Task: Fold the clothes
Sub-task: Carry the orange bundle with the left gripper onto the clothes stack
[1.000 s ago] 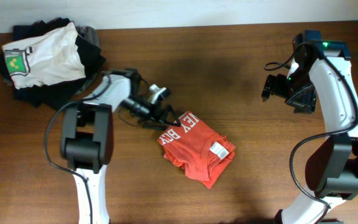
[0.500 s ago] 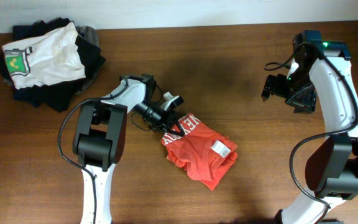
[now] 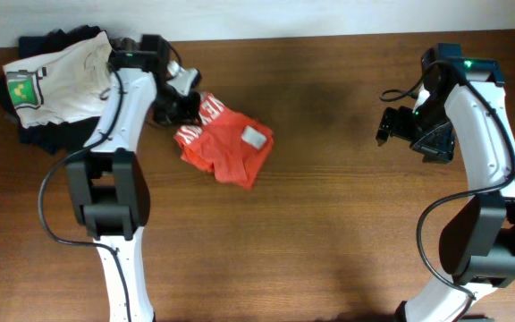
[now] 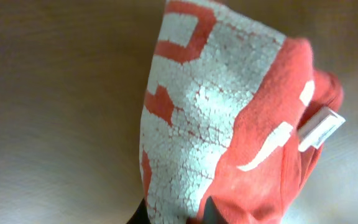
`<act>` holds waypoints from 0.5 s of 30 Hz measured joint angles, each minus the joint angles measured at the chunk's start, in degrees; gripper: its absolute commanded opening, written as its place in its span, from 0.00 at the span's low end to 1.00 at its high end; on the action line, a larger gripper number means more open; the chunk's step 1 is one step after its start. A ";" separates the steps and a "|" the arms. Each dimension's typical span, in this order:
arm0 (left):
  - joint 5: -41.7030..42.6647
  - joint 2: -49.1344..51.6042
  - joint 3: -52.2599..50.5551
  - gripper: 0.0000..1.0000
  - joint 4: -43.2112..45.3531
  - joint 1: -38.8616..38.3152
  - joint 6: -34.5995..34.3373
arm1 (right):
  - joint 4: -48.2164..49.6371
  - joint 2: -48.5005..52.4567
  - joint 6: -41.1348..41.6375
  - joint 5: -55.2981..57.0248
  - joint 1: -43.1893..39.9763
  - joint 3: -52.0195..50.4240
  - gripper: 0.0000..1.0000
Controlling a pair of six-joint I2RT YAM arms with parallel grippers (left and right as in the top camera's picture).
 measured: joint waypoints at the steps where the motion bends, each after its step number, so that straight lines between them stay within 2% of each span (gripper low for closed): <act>1: -0.42 0.00 0.52 0.01 0.66 0.55 -0.15 | 0.02 0.00 0.00 0.00 0.00 0.00 0.98; 7: -2.32 0.00 2.49 0.01 4.35 4.70 -2.10 | 0.00 0.00 -0.02 0.00 0.00 0.00 0.98; 15: -3.13 0.11 19.02 0.01 3.15 8.83 -7.04 | 0.00 0.00 -0.02 0.00 0.00 0.00 0.98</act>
